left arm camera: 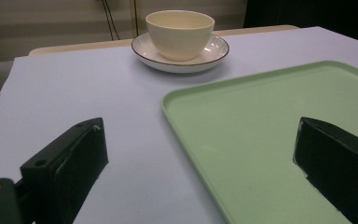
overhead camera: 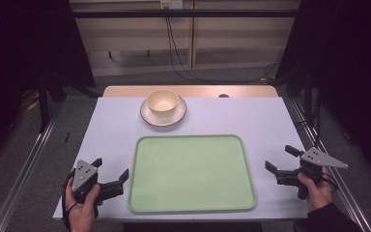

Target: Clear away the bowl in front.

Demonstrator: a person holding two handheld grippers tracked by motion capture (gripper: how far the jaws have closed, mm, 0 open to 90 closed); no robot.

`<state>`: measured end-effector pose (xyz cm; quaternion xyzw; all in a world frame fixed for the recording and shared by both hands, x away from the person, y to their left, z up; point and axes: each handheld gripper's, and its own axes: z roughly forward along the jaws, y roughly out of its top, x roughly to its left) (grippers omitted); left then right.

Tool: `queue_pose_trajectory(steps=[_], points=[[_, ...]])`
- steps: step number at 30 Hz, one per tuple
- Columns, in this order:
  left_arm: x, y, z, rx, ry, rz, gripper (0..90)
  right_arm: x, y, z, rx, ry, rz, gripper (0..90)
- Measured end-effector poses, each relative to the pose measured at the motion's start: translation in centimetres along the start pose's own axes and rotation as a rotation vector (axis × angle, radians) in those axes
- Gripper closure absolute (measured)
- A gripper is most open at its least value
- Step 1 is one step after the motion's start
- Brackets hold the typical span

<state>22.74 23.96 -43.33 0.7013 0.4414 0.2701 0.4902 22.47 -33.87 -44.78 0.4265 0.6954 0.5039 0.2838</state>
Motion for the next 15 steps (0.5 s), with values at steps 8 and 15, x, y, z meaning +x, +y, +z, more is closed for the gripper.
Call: queue_pose_trajectory(steps=[8, 15], points=[[-0.11, -0.02, -0.04, -0.004, -0.006, 0.025, 2.0, 0.06, -0.03, -0.14, 0.009, 0.008, -0.033, 1.6], [-0.25, 0.07, 0.63, 0.009, -0.036, 0.028, 1.1, -0.05, -0.14, -0.07, 0.035, 0.036, -0.034, 1.1]])
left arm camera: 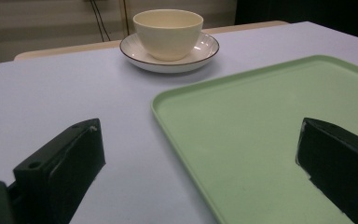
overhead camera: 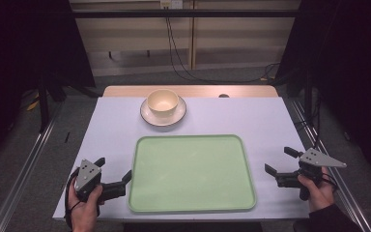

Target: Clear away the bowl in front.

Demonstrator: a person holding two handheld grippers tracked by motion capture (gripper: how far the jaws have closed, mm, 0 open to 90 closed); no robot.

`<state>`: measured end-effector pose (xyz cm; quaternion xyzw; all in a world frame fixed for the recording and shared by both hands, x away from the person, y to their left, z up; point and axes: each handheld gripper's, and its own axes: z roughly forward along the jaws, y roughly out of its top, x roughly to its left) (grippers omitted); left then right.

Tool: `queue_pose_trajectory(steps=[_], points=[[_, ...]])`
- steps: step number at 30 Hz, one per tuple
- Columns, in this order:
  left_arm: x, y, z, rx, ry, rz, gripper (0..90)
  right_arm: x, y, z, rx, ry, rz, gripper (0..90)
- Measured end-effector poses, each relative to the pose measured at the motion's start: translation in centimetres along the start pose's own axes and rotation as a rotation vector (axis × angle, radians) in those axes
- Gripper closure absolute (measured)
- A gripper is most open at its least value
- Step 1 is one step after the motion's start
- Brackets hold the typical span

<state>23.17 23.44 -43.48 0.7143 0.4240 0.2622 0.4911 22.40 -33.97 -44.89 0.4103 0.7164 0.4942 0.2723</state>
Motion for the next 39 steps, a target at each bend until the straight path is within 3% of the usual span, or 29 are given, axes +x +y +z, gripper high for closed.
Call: queue_pose_trajectory(steps=[3, 6, 8, 17, 19, 22, 24, 26, 31, 35, 39], points=[[0.0, 0.2, 0.5, 0.029, -0.037, -0.025, 4.0, 0.0, 0.0, -0.1, -0.007, 0.001, 0.002, 1.1], [-0.1, 0.6, 0.9, 0.022, -0.055, -0.046, 3.6, 0.0, -0.1, 0.0, -0.007, 0.001, 0.003, 1.2], [-0.2, 0.8, 1.1, 0.027, -0.060, -0.027, 2.8, 0.0, -0.1, 0.0, -0.010, 0.002, 0.006, 1.2], [-0.4, 1.8, 2.1, 0.030, -0.107, -0.032, 4.0, -0.1, -0.1, 0.0, -0.020, 0.023, 0.003, 1.2], [-0.5, 2.0, 2.6, 0.030, -0.082, -0.029, 3.7, -0.1, -0.1, -0.1, -0.024, 0.022, 0.007, 1.2], [-0.2, 2.7, 3.1, 0.024, -0.102, -0.073, 3.8, -0.1, -0.1, 0.0, -0.024, 0.020, 0.002, 0.7], [-0.1, 3.1, 3.4, 0.011, -0.057, -0.065, 4.0, 0.0, -0.2, 0.1, -0.018, 0.023, 0.004, 0.7], [0.0, 3.4, 3.7, 0.010, -0.074, -0.065, 4.5, -0.1, -0.1, 0.0, -0.018, 0.024, 0.003, 0.7], [0.2, 4.2, 4.9, 0.007, -0.055, -0.018, 3.7, -0.2, -0.1, 0.0, -0.028, 0.022, -0.001, 0.6], [0.2, 4.7, 5.5, 0.032, -0.070, 0.001, 4.1, -0.3, -0.1, -0.1, -0.034, 0.019, 0.003, 0.6], [0.2, 5.2, 6.3, 0.010, -0.070, 0.017, 4.0, -0.4, -0.2, -0.2, -0.035, 0.020, 0.022, 0.6]])
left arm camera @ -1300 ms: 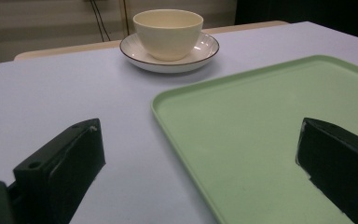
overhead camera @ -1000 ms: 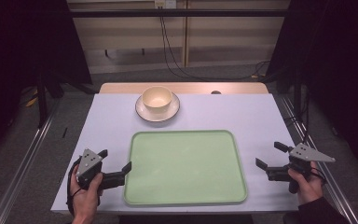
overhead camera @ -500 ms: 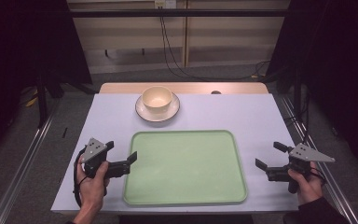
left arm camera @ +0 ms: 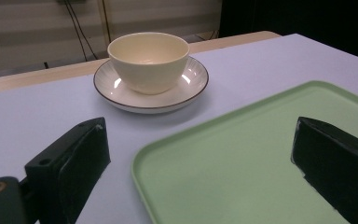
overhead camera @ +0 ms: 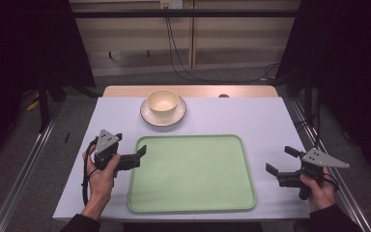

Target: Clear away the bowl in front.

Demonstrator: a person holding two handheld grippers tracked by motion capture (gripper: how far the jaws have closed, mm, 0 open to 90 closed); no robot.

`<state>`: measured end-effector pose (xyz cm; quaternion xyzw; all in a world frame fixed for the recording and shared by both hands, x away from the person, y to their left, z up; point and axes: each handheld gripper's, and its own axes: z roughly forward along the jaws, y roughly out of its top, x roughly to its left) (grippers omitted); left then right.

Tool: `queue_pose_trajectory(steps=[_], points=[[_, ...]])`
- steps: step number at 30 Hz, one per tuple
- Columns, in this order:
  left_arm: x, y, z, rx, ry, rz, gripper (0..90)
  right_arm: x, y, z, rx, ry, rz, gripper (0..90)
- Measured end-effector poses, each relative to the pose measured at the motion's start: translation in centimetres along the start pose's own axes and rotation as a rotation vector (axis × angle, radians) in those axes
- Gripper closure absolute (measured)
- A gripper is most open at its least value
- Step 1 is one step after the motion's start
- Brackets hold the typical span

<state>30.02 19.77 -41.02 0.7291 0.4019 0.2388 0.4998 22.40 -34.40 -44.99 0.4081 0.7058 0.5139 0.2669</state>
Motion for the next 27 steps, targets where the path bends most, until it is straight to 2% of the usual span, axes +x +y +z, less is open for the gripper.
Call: queue_pose_trajectory(steps=[1, 3, 6, 11, 15, 16, 18, 20, 22, 23, 25, 27], points=[[0.0, 0.1, 0.1, 0.003, 0.014, 0.007, 4.0, 0.0, 0.0, 0.0, 0.000, 0.000, -0.001, 0.6], [0.2, 0.3, 0.6, 0.003, 0.009, 0.021, 4.1, 0.0, 0.0, 0.0, -0.002, 0.000, 0.000, 0.6], [0.7, 0.3, 1.6, 0.011, 0.024, 0.056, 4.5, 0.0, 0.0, 0.0, 0.001, 0.000, -0.002, 0.6], [1.6, 0.3, 2.8, 0.030, 0.039, 0.044, 5.0, 0.0, 0.0, 0.0, 0.000, 0.004, -0.001, 0.6], [2.0, 0.7, 3.8, 0.022, 0.023, 0.040, 5.4, 0.0, 0.0, 0.1, -0.001, 0.006, 0.002, 0.6], [2.1, 0.7, 4.0, 0.026, 0.014, 0.061, 5.4, 0.0, 0.0, 0.0, 0.000, 0.004, -0.001, 0.6], [2.0, 0.8, 4.3, 0.025, 0.030, 0.089, 5.6, 0.0, 0.0, 0.0, -0.004, 0.002, 0.006, 0.6], [2.1, 1.0, 4.8, 0.034, -0.004, 0.081, 5.7, 0.0, 0.0, 0.0, -0.002, 0.007, 0.001, 0.6], [2.1, 1.1, 5.2, 0.037, -0.005, 0.094, 6.0, 0.0, -0.1, 0.0, -0.001, 0.006, -0.001, 0.6], [2.1, 1.1, 5.4, 0.029, -0.022, 0.083, 5.8, 0.0, 0.0, 0.0, -0.002, 0.006, -0.002, 0.6], [2.0, 1.1, 5.9, 0.032, -0.015, 0.096, 5.8, 0.0, 0.0, 0.0, -0.002, 0.003, 0.001, 0.6], [2.2, 1.0, 6.5, 0.032, -0.025, 0.084, 5.9, 0.0, 0.0, 0.0, -0.004, 0.003, 0.000, 0.6]])
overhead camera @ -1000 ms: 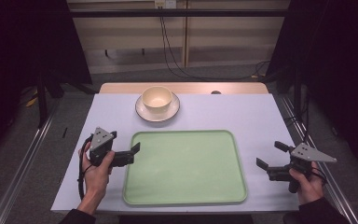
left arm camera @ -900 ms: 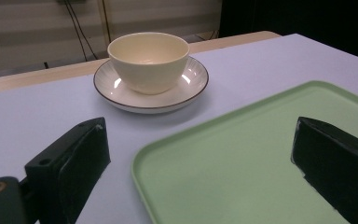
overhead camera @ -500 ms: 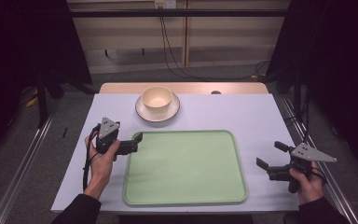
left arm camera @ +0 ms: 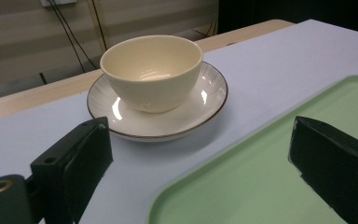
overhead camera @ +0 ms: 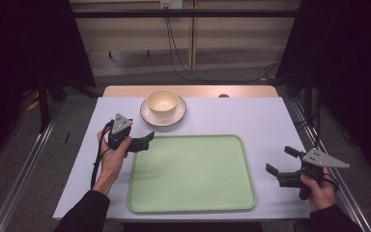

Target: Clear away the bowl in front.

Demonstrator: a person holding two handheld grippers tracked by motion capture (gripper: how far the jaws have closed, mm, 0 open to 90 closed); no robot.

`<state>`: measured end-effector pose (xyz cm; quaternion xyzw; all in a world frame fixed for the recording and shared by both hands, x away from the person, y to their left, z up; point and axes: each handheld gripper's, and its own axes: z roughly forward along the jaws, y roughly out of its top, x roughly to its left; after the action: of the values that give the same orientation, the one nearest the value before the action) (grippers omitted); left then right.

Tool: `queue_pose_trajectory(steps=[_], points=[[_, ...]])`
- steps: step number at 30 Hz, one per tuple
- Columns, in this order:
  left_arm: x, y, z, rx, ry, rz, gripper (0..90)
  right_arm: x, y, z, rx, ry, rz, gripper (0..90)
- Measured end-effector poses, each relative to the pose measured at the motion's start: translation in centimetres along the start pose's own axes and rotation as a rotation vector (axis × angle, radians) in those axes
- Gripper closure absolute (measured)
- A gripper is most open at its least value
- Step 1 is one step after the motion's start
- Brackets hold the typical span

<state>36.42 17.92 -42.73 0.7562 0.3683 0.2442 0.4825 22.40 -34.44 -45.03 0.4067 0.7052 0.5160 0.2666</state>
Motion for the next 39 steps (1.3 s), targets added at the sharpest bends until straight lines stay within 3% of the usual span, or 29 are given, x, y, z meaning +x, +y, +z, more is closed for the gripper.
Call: queue_pose_trajectory(steps=[4, 6, 9, 12, 16, 18, 24, 28, 39], points=[[0.4, 0.3, 0.8, 0.045, -0.024, 0.009, 6.4, 0.0, 0.0, 0.0, 0.002, 0.007, 0.000, 0.7], [0.6, 0.6, 1.3, 0.028, -0.021, -0.011, 5.6, 0.0, 0.0, 0.1, 0.003, 0.004, -0.003, 0.7], [0.9, 1.1, 1.9, 0.048, -0.024, -0.017, 5.8, 0.1, -0.1, 0.2, 0.015, 0.008, -0.008, 0.8], [1.2, 1.3, 2.5, 0.022, -0.021, -0.022, 6.5, 0.1, -0.1, 0.2, 0.009, 0.008, -0.010, 0.8], [1.7, 1.6, 3.5, 0.059, -0.025, -0.014, 6.8, 0.0, -0.1, 0.2, 0.006, 0.008, -0.016, 0.8], [1.9, 1.8, 3.9, 0.049, -0.030, -0.008, 7.4, 0.0, -0.1, 0.2, 0.006, 0.009, -0.016, 0.8], [2.6, 2.6, 4.9, 0.060, -0.011, -0.048, 8.5, 0.1, -0.1, 0.1, 0.009, 0.016, -0.006, 1.0], [2.8, 2.9, 5.5, 0.073, 0.012, -0.048, 10.1, 0.0, -0.1, 0.1, 0.005, 0.018, -0.010, 1.0], [4.0, 4.6, 7.3, 0.100, 0.008, -0.069, 11.7, 0.0, -0.1, 0.1, 0.002, 0.022, -0.002, 1.2]])
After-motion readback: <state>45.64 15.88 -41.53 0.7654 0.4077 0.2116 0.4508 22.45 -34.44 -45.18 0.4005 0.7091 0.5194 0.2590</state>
